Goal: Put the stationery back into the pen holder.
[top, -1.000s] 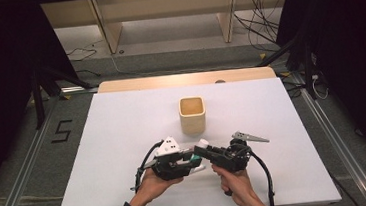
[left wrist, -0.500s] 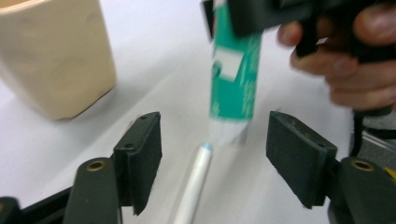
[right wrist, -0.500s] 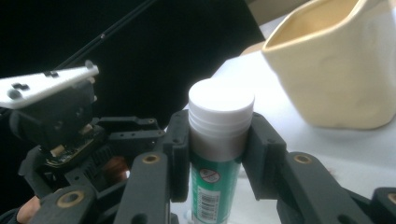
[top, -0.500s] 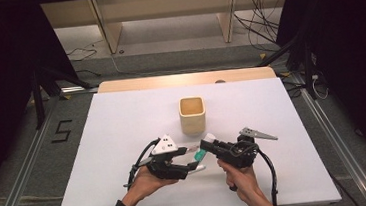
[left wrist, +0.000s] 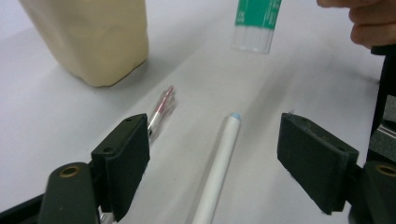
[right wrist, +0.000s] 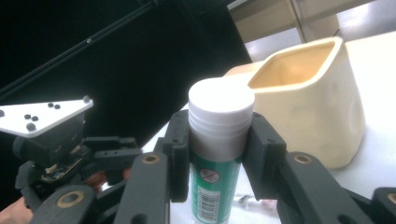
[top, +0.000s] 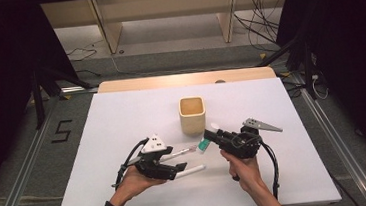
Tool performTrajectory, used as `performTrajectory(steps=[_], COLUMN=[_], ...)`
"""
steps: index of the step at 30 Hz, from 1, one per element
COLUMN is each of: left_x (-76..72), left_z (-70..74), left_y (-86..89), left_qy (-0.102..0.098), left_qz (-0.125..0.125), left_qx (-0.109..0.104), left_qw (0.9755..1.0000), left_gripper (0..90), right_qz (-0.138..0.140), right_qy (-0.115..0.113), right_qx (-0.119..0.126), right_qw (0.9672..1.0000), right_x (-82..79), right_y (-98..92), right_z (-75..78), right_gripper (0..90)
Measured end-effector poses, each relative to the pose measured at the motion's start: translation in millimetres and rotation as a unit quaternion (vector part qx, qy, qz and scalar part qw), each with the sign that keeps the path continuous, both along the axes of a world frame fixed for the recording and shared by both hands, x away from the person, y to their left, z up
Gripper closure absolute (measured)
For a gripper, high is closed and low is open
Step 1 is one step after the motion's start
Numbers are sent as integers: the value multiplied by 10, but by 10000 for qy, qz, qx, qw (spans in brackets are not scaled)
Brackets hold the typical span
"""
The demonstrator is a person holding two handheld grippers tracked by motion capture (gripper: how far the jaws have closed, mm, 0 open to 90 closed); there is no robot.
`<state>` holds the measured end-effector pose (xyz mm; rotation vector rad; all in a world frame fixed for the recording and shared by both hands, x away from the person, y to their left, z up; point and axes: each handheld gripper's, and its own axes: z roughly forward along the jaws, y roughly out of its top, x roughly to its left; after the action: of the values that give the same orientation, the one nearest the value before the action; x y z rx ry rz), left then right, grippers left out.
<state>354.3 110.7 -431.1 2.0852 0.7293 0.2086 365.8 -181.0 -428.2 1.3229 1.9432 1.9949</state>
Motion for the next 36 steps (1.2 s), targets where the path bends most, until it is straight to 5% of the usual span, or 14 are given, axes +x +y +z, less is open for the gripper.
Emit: performTrajectory(steps=[10, 36], left_x=[6, -12], left_z=[-52, -100], left_y=[176, 317], left_qy=[25, 161], left_qz=[296, 410], left_qx=[241, 468], left_qw=[9993, 9979], left_gripper=[224, 186], right_qz=[-195, -417], right_qy=[-243, -407], right_qx=[-216, -505], right_qw=[9993, 9970], right_x=[205, 751], right_y=[-3, 258], right_z=[237, 627], right_gripper=[655, 654])
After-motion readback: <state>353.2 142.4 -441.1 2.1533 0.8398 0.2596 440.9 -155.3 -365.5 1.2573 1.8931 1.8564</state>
